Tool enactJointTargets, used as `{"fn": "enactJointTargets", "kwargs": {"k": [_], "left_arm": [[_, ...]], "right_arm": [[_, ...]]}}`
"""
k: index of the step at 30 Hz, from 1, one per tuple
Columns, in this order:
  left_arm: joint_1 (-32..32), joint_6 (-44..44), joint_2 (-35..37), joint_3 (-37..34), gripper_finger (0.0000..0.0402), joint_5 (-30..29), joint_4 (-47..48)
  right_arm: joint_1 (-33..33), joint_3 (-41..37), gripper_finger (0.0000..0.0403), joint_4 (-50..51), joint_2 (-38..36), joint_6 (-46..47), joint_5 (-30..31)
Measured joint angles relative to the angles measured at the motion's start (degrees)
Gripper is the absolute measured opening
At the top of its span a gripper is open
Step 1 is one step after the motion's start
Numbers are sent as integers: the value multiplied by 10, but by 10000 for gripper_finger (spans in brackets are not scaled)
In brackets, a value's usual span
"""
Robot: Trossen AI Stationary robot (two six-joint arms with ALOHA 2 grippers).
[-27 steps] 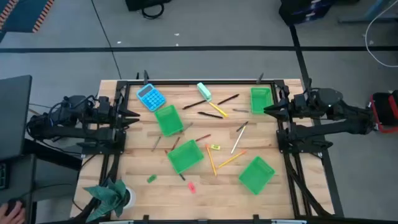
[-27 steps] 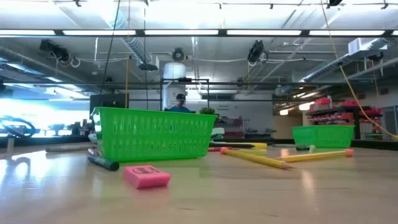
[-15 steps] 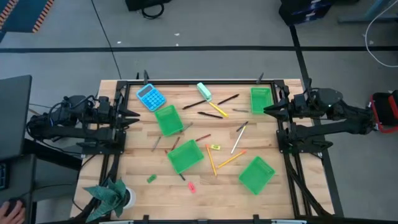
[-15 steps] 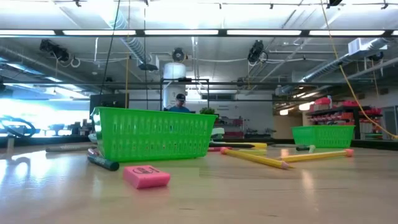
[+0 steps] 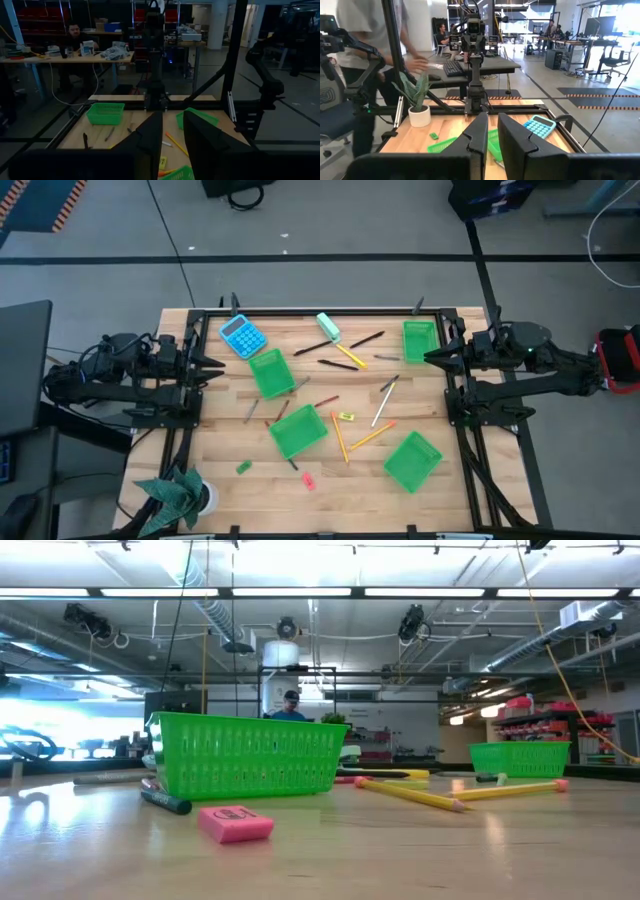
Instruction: Sort crayons/erasers/pens/pencils in bins
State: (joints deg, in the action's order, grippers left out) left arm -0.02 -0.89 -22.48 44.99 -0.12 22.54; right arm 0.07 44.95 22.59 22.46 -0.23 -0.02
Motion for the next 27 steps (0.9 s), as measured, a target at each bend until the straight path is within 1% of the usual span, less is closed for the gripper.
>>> {"fn": "enactJointTargets", "kwargs": {"k": [9, 20, 27], "left_arm": [[0, 0, 0, 0, 81, 0, 0], [0, 0, 0, 0, 89, 0, 0], [0, 0, 0, 0, 83, 0, 0]], "right_arm": [[0, 0, 51, 0, 0, 0, 0], [0, 0, 51, 0, 0, 0, 0], [0, 0, 51, 0, 0, 0, 0]]}}
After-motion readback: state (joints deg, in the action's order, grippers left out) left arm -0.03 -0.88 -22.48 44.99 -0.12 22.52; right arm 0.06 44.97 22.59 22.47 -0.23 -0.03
